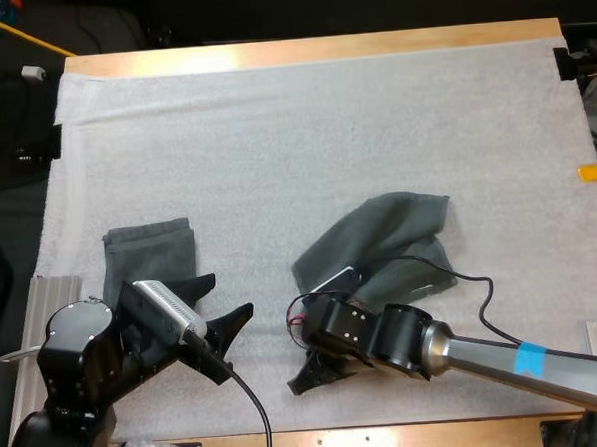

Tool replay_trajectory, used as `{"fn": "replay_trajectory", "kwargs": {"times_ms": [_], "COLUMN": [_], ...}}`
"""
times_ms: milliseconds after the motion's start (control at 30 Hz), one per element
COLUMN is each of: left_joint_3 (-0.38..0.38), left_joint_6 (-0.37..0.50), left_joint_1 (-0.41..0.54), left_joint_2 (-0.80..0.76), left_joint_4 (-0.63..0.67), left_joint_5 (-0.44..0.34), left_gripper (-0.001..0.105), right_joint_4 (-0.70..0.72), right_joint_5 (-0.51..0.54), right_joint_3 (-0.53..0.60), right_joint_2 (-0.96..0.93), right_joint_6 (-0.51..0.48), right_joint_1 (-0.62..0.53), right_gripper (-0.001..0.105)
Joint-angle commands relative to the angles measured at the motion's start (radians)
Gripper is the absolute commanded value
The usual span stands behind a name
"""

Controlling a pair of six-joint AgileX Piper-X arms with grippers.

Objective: Pick towel from pile, fold and stack

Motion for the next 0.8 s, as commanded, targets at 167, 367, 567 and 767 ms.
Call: {"fn": "replay_trajectory", "kwargs": {"times_ms": [167, 367, 567, 767], "left_joint_3": [-0.006, -0.006, -0.006, -0.001], "left_joint_6": [-0.010, -0.010, -0.010, -0.003], "left_joint_1": [-0.005, -0.005, -0.005, -0.005], "left_joint_2": [0.001, 0.001, 0.001, 0.001], "left_joint_4": [-0.001, 0.006, 0.092, 0.166], "left_joint_5": [0.012, 0.012, 0.012, 0.012], "left_gripper": [0.060, 0.060, 0.060, 0.060], "right_joint_4": [0.113, 0.226, 0.295, 0.323], "right_joint_5": [0.133, 0.237, 0.239, 0.254], "right_joint_3": [-0.008, -0.008, -0.008, 0.004], "right_joint_2": [-0.074, -0.118, -0.149, -0.174], "right_joint_6": [0.000, 0.000, -0.034, -0.123], "right_joint_1": [0.000, -0.055, -0.183, -0.337], "right_gripper": [0.085, 0.079, 0.078, 0.078]}}
